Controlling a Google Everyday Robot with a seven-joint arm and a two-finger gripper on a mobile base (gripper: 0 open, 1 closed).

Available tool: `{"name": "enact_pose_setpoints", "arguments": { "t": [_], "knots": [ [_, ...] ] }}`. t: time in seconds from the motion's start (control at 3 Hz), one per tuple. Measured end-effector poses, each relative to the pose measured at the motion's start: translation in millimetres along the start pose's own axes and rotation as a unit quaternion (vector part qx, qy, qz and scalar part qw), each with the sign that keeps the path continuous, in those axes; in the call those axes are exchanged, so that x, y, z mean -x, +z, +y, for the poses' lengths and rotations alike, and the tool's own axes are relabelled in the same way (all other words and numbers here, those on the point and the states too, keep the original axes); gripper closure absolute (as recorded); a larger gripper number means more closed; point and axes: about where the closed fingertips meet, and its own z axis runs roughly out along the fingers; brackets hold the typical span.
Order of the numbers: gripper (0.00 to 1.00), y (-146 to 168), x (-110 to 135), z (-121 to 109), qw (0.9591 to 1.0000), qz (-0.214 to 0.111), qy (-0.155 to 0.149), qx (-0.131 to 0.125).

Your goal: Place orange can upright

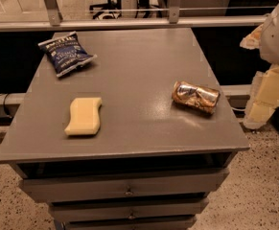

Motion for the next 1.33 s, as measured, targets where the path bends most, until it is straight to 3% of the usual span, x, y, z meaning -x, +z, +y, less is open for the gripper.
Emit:
{"name": "enact_pose_setpoints", "arguments": {
  "t": [0.67, 1.0, 1.33],
  "knots": [
    [0.0, 13.0, 13.1, -11.2, 1.0, -0.006, 0.0, -0.004],
    [0.0, 39.5, 34.1, -32.3, 0.9999, -0.011, 0.006, -0.008],
    [0.0, 87.8, 52.0, -51.5, 0.9996, -0.011, 0.021, -0.012]
  ]
}}
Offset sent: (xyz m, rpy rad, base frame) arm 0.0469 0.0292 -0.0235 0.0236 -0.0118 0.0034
